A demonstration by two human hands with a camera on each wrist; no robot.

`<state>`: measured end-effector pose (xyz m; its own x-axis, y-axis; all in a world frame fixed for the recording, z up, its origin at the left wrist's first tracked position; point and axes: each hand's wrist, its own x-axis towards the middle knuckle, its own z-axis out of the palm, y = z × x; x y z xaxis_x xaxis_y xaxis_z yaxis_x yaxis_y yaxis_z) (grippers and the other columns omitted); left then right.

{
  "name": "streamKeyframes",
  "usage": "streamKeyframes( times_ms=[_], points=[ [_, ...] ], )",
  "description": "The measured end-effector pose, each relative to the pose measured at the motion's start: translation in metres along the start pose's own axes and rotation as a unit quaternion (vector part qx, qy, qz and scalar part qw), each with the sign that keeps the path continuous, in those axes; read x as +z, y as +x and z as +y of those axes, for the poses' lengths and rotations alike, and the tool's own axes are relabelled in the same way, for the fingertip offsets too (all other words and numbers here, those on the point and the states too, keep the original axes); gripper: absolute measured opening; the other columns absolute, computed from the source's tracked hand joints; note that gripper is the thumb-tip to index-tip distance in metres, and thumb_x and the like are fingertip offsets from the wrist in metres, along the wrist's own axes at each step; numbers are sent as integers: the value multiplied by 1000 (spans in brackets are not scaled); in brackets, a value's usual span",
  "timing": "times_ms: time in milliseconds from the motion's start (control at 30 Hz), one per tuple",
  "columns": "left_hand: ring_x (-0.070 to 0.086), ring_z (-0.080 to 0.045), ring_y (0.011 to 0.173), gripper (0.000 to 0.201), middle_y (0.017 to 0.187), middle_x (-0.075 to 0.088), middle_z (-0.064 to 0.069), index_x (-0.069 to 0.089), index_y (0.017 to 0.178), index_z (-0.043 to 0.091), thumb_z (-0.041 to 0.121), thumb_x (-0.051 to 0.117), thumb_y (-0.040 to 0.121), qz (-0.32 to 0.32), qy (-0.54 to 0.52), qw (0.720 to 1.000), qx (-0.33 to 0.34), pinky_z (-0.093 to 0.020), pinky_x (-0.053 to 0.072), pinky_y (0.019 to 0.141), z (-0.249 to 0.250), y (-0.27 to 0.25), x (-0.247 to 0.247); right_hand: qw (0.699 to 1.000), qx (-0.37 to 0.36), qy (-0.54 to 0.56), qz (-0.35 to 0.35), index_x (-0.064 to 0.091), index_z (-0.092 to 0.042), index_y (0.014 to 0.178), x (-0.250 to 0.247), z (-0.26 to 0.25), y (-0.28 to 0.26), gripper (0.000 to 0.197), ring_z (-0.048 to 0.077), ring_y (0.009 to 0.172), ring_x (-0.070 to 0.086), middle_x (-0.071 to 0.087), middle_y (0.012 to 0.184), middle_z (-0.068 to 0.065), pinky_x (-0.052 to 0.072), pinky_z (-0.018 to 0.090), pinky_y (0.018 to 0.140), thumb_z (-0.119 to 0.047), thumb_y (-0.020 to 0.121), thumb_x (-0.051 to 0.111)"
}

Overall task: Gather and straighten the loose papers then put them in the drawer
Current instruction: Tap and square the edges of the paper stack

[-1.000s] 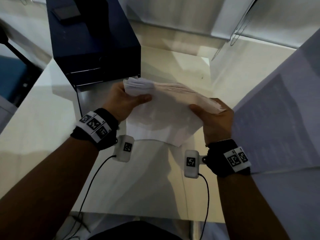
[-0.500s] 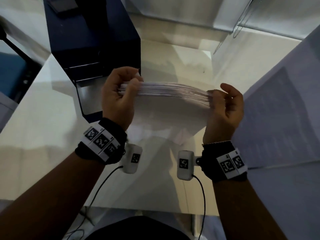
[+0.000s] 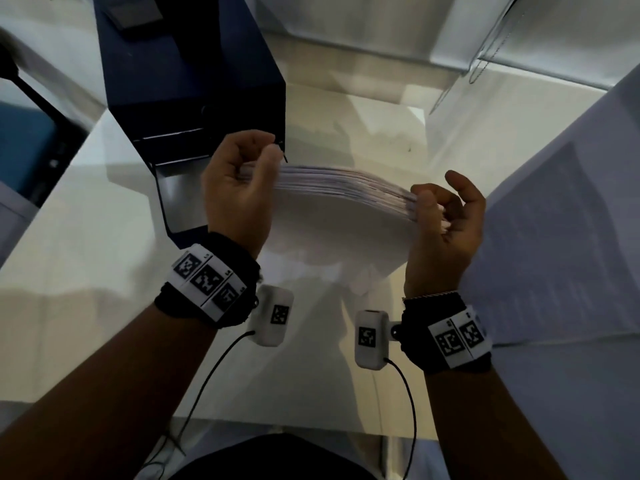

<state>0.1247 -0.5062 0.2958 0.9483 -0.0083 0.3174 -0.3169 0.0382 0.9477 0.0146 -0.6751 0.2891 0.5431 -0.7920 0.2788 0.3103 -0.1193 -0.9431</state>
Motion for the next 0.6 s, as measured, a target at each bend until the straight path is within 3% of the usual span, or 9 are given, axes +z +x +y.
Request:
streamKeyframes(
  times_ms=[100,167,233,267,333,400,467,533,600],
  points=[
    [59,-3,68,13,80,66,-2,64,98,2,7,59,87,10,13,1000,-10,-15,47,65,-1,0,3,996,-8,-33,-84,40,-14,128,-8,7,-2,72,18,93,65,62,108,21,54,24,76,-10,69,82],
    [63,-7,73,17,84,67,-8,60,103,0,3,55,88,12,-23,999,-22,-17,49,69,0,3,1,992,10,-69,-107,38,-20,132,-12,11,-3,87,24,99,66,65,109,19,56,32,83,-6,63,88],
    [64,-10,82,29,96,66,-16,52,115,3,9,61,88,-48,-41,998,-12,-18,50,74,-2,4,-7,991,47,-85,-91,46,-24,128,-16,16,0,82,19,94,69,70,100,13,57,31,84,-5,61,89],
    [64,-10,86,42,102,65,-17,47,120,7,15,67,84,-97,-34,995,-6,-19,51,75,-6,5,-13,988,61,-100,-97,55,-20,122,-16,17,3,70,15,90,70,71,97,10,57,29,82,-9,62,89],
    [64,-7,88,60,102,64,-6,46,120,16,24,81,72,-173,20,985,-16,-24,55,75,-13,5,-22,980,76,-122,-141,70,-3,104,-16,17,11,48,20,89,71,73,96,14,59,39,80,-26,66,88],
    [64,-5,78,42,87,66,8,60,100,25,27,85,66,-171,79,981,-47,-38,59,67,-14,3,-25,977,102,-112,-147,72,3,90,-17,14,16,40,21,83,71,75,89,13,58,41,75,-24,65,88],
    [65,-9,72,26,79,68,12,63,82,28,27,85,67,-160,65,984,-38,-41,59,61,-10,2,-26,983,87,-105,-122,70,-4,83,-19,6,16,24,7,69,67,74,75,-4,55,26,66,-5,66,86],
    [63,-8,76,30,84,67,10,61,84,25,28,84,66,-172,27,985,-9,-29,56,62,-8,0,-28,984,64,-108,-122,66,-2,92,-23,-2,11,30,4,70,66,72,79,-4,52,20,65,3,68,83],
    [62,-9,81,45,93,64,3,58,96,15,35,84,65,-205,-5,979,-5,-24,53,69,-12,-4,-33,988,63,-86,-112,59,3,108,-27,-4,5,46,7,78,66,67,90,5,54,21,69,6,68,82]
  ],
)
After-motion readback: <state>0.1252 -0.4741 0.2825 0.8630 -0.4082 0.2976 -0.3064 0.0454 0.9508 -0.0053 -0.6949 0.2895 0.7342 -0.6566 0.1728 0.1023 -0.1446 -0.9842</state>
